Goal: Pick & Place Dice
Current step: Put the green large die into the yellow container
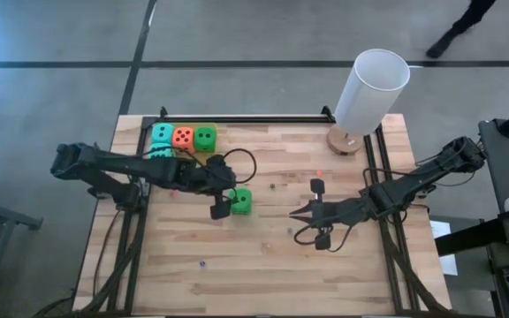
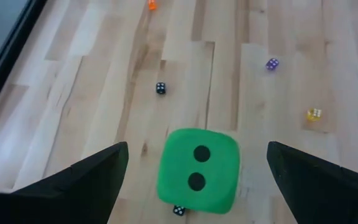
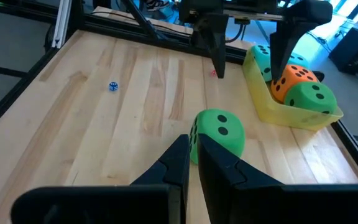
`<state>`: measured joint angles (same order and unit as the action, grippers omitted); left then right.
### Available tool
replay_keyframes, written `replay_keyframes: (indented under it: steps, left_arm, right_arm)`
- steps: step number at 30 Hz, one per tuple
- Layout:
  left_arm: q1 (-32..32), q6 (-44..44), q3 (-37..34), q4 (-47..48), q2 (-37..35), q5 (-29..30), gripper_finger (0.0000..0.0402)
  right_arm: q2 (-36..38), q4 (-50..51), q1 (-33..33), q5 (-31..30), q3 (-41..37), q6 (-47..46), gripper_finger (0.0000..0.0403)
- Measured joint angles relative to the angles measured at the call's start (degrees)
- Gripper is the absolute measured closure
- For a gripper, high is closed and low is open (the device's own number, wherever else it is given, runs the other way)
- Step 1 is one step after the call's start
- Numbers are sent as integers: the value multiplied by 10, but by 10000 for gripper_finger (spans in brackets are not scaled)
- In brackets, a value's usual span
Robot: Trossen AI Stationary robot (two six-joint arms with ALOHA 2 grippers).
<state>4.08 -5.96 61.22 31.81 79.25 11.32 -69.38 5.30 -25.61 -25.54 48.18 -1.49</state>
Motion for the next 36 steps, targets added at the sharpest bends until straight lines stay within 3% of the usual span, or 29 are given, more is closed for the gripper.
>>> replay_keyframes:
  steps: [36]
  left_arm:
    - [0, 11, -8, 10, -3, 0, 20]
  right_arm:
    - [-1, 0, 0, 0, 0, 0, 374]
